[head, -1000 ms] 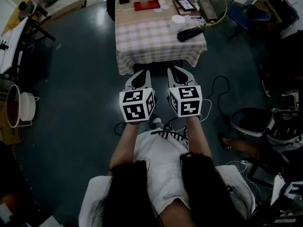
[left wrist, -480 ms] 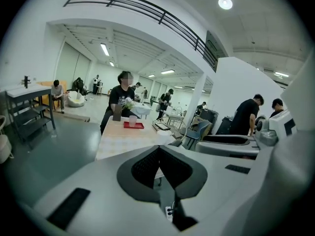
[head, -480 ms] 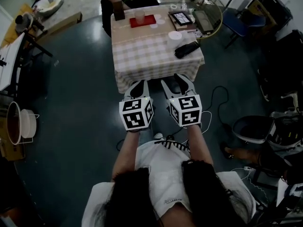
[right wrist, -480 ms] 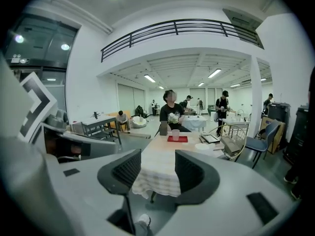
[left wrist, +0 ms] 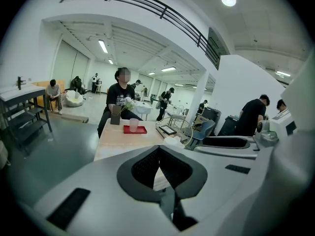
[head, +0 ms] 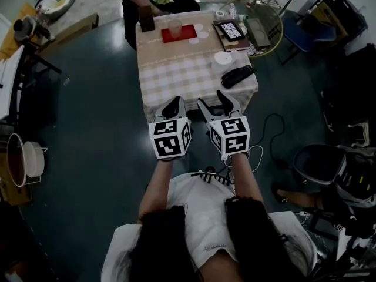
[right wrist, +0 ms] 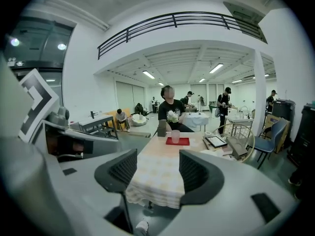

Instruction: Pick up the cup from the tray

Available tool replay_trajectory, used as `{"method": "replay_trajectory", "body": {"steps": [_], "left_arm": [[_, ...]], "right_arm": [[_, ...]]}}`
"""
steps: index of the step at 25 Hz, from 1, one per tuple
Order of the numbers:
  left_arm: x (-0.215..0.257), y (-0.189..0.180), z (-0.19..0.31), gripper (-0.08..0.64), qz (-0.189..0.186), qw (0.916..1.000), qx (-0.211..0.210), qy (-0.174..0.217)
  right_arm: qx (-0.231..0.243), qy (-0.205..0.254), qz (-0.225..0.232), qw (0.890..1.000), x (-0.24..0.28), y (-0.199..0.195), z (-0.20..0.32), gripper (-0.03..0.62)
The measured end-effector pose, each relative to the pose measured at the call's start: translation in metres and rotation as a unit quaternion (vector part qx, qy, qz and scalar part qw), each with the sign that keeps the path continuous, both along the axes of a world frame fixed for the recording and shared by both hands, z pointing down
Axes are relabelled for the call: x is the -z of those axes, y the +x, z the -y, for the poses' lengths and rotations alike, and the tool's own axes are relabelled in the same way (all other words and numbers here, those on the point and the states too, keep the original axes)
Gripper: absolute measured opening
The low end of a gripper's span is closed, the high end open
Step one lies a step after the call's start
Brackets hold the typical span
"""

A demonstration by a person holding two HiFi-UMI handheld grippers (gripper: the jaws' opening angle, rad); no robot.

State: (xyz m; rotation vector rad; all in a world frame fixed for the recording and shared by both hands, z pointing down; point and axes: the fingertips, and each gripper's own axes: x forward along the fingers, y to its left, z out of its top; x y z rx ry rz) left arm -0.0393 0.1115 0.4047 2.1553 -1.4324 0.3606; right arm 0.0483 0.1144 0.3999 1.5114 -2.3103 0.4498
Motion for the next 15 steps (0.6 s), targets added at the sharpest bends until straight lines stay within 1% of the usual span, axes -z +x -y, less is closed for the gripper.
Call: {"method": "replay_trajectory", "body": {"steps": [3,8,15], "left_arm": [[0.000,-0.006,0.026,0.006,0.001,1.0000,-0.001,-0.003],[0.000,-0.018,0.070,0.006,-0.014,0.9999,-0.004,-0.004],[-0.003,-0.034,0.122,0.006,-0.003,0.9998,-0.016,-0.012]], "right_arm": [[-0.003,-0.005,-0.002,1.000,0.000,-0.004,0.027,0.255],[-0.005,0.000,-0.005,1.000,0.004,-0.018,0.071,0.261],[-0.017,0.001,0.007,1.000,0.005,-0.032,0.126,0.298]]}}
